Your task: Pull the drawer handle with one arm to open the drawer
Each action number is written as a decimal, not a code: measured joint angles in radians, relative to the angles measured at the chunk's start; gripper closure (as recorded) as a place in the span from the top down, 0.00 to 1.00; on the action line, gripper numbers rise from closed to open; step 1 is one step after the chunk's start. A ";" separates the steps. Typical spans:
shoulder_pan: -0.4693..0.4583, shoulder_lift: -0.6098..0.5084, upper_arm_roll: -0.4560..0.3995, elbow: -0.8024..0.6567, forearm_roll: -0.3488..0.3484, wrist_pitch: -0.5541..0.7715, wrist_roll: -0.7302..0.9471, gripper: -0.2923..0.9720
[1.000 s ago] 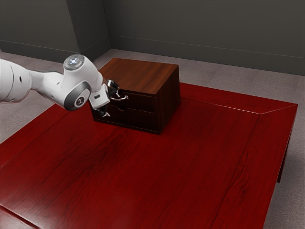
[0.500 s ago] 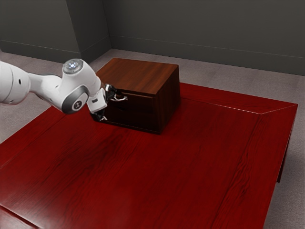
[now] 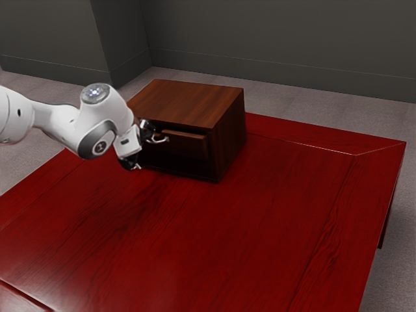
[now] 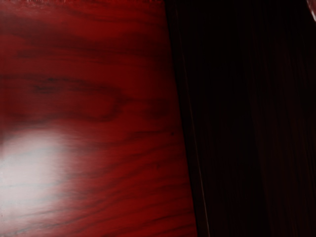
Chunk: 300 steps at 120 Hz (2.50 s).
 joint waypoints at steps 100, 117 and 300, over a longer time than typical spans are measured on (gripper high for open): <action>0.132 -0.166 -0.106 -0.227 0.001 0.062 -0.007 0.70; 0.135 -0.195 -0.107 -0.261 0.000 0.071 -0.011 0.69; 0.147 -0.431 -0.125 -0.528 -0.003 0.154 -0.061 0.76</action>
